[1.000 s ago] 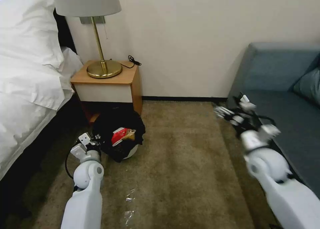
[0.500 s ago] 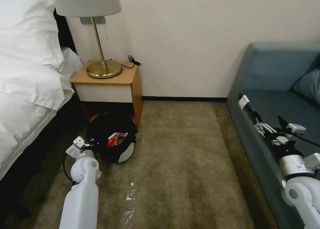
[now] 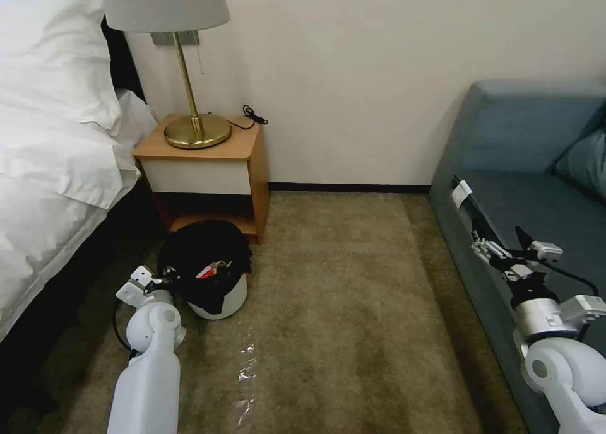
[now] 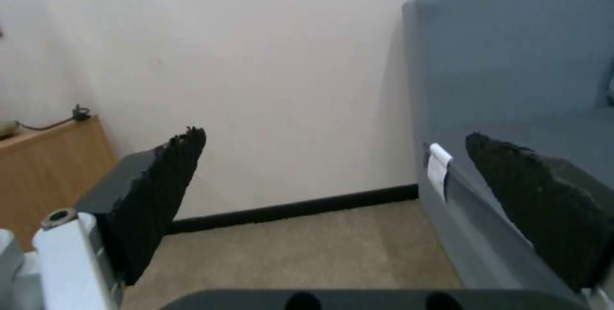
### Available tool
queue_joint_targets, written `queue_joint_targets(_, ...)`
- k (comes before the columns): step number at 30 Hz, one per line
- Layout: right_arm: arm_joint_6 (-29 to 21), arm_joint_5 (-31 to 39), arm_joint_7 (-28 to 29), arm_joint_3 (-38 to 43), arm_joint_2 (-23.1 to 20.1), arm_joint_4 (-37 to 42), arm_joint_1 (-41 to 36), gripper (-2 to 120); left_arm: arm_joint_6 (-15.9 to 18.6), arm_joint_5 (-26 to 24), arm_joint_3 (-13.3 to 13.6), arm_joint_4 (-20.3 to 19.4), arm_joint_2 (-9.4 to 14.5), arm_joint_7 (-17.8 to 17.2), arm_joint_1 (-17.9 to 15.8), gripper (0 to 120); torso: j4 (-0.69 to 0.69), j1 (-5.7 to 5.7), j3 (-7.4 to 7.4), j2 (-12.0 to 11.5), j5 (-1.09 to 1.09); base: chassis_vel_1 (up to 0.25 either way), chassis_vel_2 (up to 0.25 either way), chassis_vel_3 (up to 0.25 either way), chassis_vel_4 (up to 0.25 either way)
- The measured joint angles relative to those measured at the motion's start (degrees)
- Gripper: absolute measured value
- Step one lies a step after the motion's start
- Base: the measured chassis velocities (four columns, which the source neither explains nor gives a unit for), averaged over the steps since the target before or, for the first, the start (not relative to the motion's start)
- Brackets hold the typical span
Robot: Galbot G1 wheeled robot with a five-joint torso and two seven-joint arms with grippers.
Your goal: Pick up the trash bin, then pick up the garbage on the floor and place it into the trash bin.
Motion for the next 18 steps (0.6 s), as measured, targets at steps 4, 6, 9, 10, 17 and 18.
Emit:
queue_joint_targets(4,-0.05,-0.32,0.01,-0.29,0.22,-0.65,0.33,100,0.01,0.0,-0.13,-1.16,0.19,-0.01,0.4,54,0.0,0.0,0.0,0.0,0.0,0.0,0.0,0.0,0.0)
queue_joint_targets(6,-1.46,0.3,0.15,-0.12,0.83,-0.8,0.22,100,0.32,0.26,0.16,-4.61,0.69,-0.01,1.73,67,0.0,0.0,0.0,0.0,0.0,0.0,0.0,0.0,0.0)
queue_joint_targets(9,-2.48,0.95,1.26,-0.03,1.28,-0.72,0.27,100,1.38,1.19,0.75,-8.27,1.07,0.07,3.02,77,-0.01,0.0,0.0,0.0,-0.01,0.0,0.0,0.0,0.0)
queue_joint_targets(10,-2.48,0.95,1.26,-0.03,1.28,-0.72,0.27,100,1.38,1.19,0.75,-8.27,1.07,0.07,3.02,77,-0.01,0.0,0.0,0.0,-0.01,0.0,0.0,0.0,0.0)
queue_joint_targets(17,0.05,-4.14,3.64,-0.39,2.53,-2.68,1.51,100,3.01,15.51,2.24,-20.5,3.95,11.1,6.99,98,-0.01,0.0,0.0,0.0,0.01,0.0,0.0,0.0,0.0)
queue_joint_targets(18,0.88,-5.66,3.82,-0.5,2.8,-2.98,1.69,100,2.4,18.54,1.83,-20.81,4.52,14.56,7.32,98,-0.01,0.0,0.0,0.0,0.01,0.0,0.0,0.0,0.0)
